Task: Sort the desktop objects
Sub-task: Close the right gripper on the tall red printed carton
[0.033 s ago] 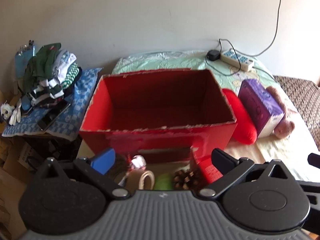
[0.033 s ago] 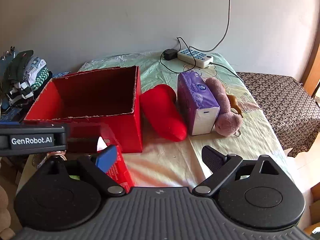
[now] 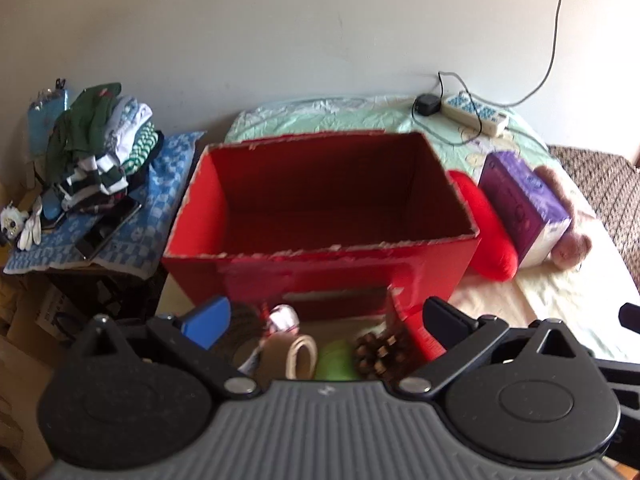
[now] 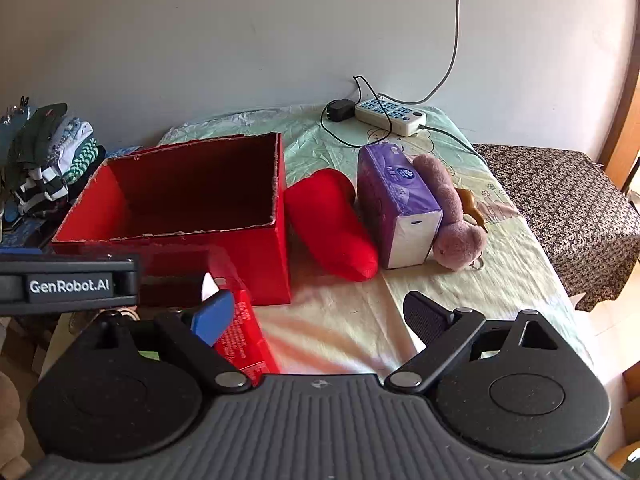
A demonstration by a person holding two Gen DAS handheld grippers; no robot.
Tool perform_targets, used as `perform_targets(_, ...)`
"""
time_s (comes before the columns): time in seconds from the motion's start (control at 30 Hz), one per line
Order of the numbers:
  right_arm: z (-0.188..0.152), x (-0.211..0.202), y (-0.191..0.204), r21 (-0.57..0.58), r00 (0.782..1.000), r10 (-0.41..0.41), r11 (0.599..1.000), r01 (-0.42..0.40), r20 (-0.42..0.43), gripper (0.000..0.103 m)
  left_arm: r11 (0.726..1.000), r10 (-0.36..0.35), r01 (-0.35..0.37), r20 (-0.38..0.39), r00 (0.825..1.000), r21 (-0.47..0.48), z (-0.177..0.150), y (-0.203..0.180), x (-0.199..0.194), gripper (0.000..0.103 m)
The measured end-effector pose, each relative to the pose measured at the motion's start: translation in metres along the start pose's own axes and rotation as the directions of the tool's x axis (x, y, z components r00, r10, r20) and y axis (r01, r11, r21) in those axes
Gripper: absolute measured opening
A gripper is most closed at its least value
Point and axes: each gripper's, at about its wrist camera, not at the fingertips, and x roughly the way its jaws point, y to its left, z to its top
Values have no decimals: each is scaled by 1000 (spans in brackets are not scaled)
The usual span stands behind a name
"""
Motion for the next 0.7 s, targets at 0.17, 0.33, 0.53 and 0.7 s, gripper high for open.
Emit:
perform_targets(0.17, 3, 15, 18, -30, 998, 2, 1000, -3, -55, 94, 1000, 20, -20, 12, 1000, -18, -6, 29, 1, 103)
perform_targets(0.33, -21, -2, 40, 7, 999, 16, 1000, -16, -36, 94, 996, 85, -86, -38, 996, -20, -32, 39, 14, 103)
perform_targets(0.53, -29, 13, 57, 60, 996, 28, 998, -23, -86, 94, 986, 165, -166, -138, 976, 6, -34, 53, 32, 103)
perform_targets(0.7, -25, 19, 60, 35, 993, 58, 998, -55, -105, 94, 990, 133, -140, -196, 972, -22, -35, 80, 40, 102)
